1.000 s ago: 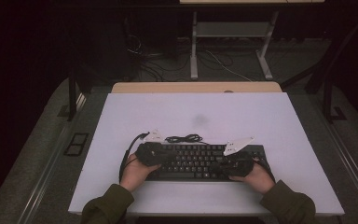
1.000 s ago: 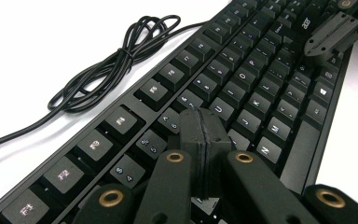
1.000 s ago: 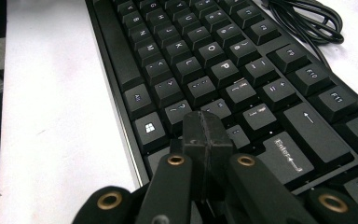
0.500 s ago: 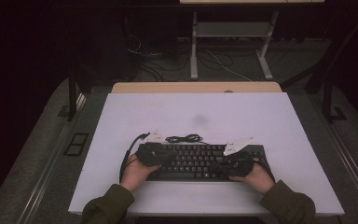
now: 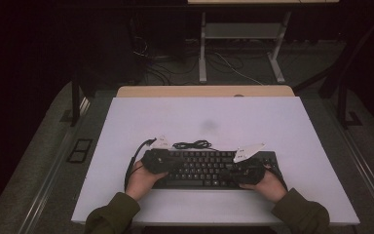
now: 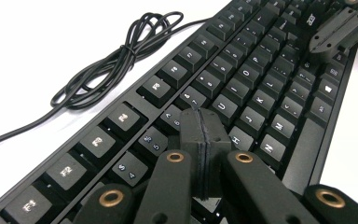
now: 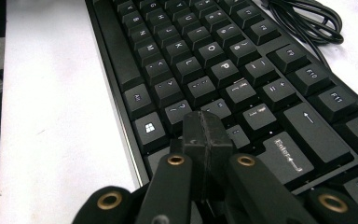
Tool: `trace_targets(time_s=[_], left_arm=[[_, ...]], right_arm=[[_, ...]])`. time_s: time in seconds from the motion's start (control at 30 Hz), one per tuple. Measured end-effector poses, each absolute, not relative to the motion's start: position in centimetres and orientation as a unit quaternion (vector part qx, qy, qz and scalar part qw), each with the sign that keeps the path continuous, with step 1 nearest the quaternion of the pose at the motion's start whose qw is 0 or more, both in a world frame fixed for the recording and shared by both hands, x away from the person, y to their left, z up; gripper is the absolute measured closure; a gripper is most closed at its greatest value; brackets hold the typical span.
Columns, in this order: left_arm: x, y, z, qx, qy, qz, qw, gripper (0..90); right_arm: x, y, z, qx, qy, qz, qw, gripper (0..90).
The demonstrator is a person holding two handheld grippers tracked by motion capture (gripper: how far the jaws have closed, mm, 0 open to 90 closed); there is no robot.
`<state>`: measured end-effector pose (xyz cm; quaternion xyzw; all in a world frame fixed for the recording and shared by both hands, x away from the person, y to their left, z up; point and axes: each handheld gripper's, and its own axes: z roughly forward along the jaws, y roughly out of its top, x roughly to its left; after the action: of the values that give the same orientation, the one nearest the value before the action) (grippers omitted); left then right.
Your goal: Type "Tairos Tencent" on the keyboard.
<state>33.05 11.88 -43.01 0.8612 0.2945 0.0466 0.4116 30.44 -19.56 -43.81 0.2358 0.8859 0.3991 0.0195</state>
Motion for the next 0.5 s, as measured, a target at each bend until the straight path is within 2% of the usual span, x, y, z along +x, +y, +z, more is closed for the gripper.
trace_targets(time_s=[0.1, 0.23, 0.5], left_arm=[[33.0, 11.92, -43.03, 0.859, 0.297, 0.045, 0.414, 88.9], [32.85, 12.05, -42.88, 0.855, 0.298, 0.043, 0.422, 83.5], [32.44, 12.88, -42.56, 0.847, 0.294, 0.042, 0.441, 65.7]], right_arm=[[30.44, -19.56, -43.81, 0.236, 0.886, 0.399, 0.02, 89.3], [30.43, -19.56, -43.81, 0.236, 0.886, 0.399, 0.02, 89.4], [30.44, -19.57, -43.82, 0.235, 0.886, 0.399, 0.02, 89.3]])
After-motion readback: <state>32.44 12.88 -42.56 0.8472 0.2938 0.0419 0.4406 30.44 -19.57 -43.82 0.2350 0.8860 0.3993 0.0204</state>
